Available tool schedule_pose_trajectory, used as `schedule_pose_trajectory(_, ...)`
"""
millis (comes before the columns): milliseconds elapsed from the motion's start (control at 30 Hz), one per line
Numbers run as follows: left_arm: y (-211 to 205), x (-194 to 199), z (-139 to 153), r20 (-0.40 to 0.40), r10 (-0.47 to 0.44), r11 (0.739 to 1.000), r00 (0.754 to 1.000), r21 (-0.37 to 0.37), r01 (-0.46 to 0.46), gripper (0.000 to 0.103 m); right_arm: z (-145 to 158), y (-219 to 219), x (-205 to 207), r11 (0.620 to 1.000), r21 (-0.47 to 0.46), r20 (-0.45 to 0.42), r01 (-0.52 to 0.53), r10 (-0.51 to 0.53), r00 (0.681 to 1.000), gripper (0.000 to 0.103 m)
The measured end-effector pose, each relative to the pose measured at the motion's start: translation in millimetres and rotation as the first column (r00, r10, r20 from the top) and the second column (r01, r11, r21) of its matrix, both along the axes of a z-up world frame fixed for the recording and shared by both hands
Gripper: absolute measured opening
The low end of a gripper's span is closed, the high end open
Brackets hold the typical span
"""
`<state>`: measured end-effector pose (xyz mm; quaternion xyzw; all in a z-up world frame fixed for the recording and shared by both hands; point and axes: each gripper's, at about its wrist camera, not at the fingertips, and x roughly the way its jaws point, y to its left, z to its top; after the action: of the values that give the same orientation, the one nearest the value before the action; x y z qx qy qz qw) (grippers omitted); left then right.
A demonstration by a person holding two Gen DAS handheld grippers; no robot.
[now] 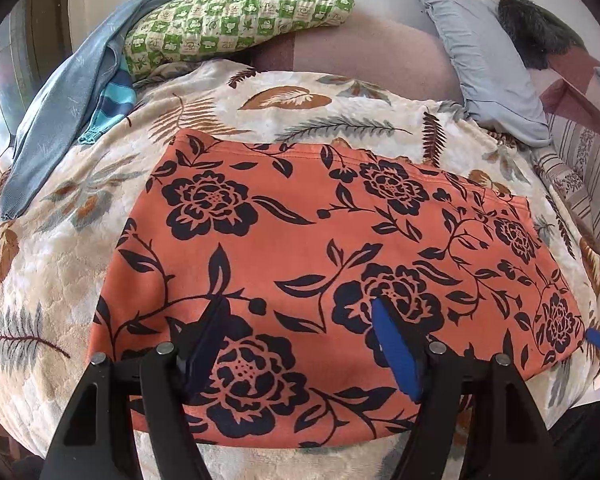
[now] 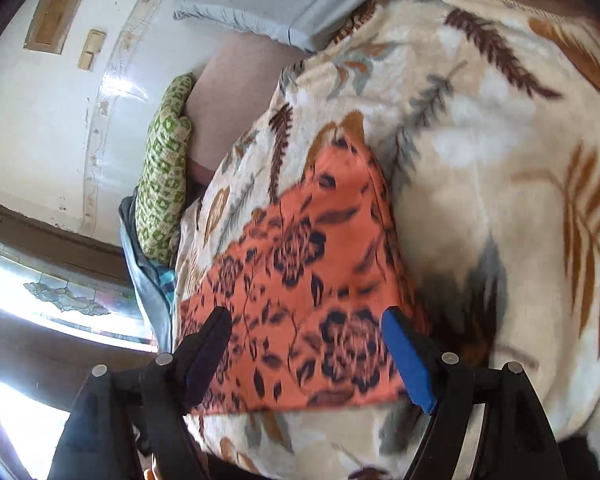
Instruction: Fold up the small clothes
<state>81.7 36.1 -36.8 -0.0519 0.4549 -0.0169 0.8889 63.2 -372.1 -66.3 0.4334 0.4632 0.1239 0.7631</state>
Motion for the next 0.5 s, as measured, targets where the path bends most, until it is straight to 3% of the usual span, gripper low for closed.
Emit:
schedule_pose_trajectory(100, -9, -4, 2, 0.001, -0.023, 1.000, 1.000, 0.010, 0.023, 0.074, -33, 11, -21, 0.999, 0.047, -0.066, 0.025, -0.021, 0.998, 0.080)
schedule_pose_trajectory(200, -14, -5, 5, 0.000, -0.032, 0.999, 1.000, 0.024, 0.032, 0.074, -57, 9, -16, 0.993, 0.069, -0.102, 0.096, -0.089, 0.991, 0.080)
schedule_pose_trajectory(333, -17, -4, 4, -0.003, -0.021, 0.999, 1.000, 0.033, 0.021, 0.074, -52, -1, 1, 0.986, 0.053, -0.049, 0.158, -0.156, 0.987, 0.080)
schedule_pose_trajectory(400, -22, 3, -8, -0.047, -0.029, 0.997, 0.998, 0.064, 0.032, 0.074, -53, -6, 8, 0.982, 0.068, -0.054, 0.179, -0.175, 0.983, 0.080)
schedule_pose_trajectory(467, -29, 10, -26, -0.103, -0.042, 0.991, 0.994, 0.121, 0.054, 0.075, -54, -3, 17, 0.989, 0.017, -0.047, 0.146, -0.145, 0.988, 0.072)
schedule_pose_trajectory(500, -31, 9, -25, -0.078, -0.041, 0.989, 0.996, 0.139, 0.052, 0.076, -56, -2, 20, 0.990, 0.000, -0.060, 0.141, -0.141, 0.988, 0.069)
